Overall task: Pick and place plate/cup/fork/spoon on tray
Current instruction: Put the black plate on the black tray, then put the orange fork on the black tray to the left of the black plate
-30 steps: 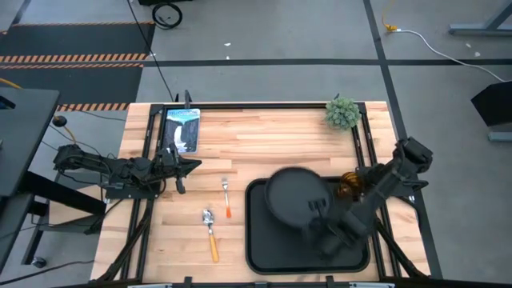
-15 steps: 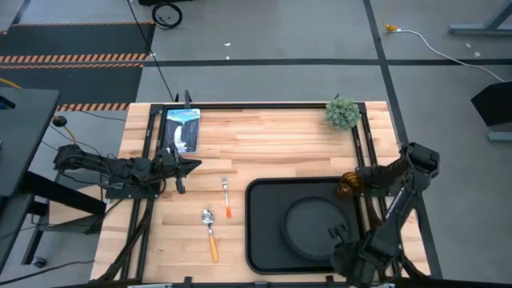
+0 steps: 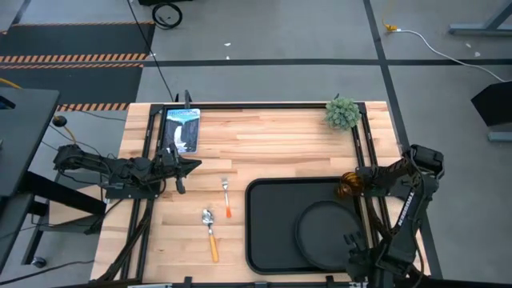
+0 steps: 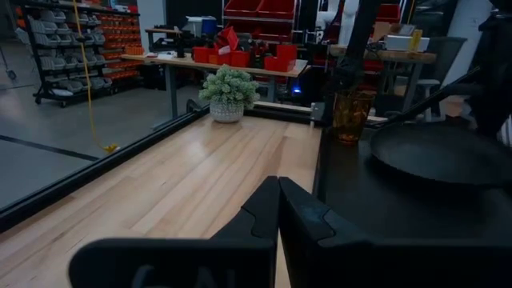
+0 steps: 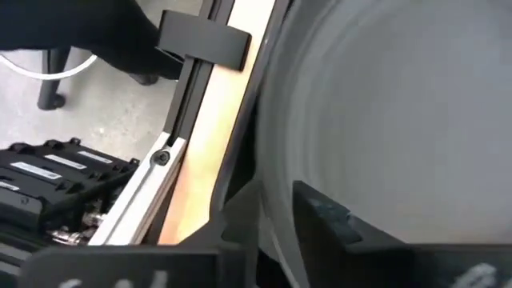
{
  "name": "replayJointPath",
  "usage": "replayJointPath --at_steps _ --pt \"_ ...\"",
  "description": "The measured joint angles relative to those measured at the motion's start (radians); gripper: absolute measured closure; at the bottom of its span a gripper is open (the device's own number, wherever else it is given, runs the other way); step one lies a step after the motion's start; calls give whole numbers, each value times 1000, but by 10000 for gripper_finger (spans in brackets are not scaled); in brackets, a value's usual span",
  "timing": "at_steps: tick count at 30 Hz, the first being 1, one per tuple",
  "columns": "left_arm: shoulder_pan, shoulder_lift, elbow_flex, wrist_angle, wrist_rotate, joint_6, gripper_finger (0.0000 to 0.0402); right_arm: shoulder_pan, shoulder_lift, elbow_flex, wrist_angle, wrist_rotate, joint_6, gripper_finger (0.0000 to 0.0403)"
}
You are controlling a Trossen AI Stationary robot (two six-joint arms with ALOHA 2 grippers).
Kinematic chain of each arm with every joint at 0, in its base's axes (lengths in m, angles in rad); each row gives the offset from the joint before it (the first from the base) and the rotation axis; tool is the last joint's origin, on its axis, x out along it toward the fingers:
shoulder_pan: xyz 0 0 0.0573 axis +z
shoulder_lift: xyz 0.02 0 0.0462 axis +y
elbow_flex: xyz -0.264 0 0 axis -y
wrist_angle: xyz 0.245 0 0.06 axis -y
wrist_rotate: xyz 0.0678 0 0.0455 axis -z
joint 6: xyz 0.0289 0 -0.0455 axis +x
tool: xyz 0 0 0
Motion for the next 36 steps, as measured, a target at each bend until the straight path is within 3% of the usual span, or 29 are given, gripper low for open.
replayJointPath --at_steps 8,11,16,18,23,27,36 --pt "0 0 0 0 0 0 390 -14 -8 0 -14 -117 25 274" --pt "0 0 0 0 0 0 390 -23 -23 0 -10 -20 -6 275" --pt "0 0 0 0 0 0 390 -53 -25 0 50 279 -98 275" --pt "0 0 0 0 0 0 390 -88 -21 1 77 322 -150 275" --pt "0 0 0 0 0 0 390 -204 -19 0 133 363 -259 278" --pt "0 0 0 0 0 -1 390 -317 -19 0 232 373 -444 280" --pt "0 0 0 0 0 0 390 -685 -19 0 636 231 -941 281"
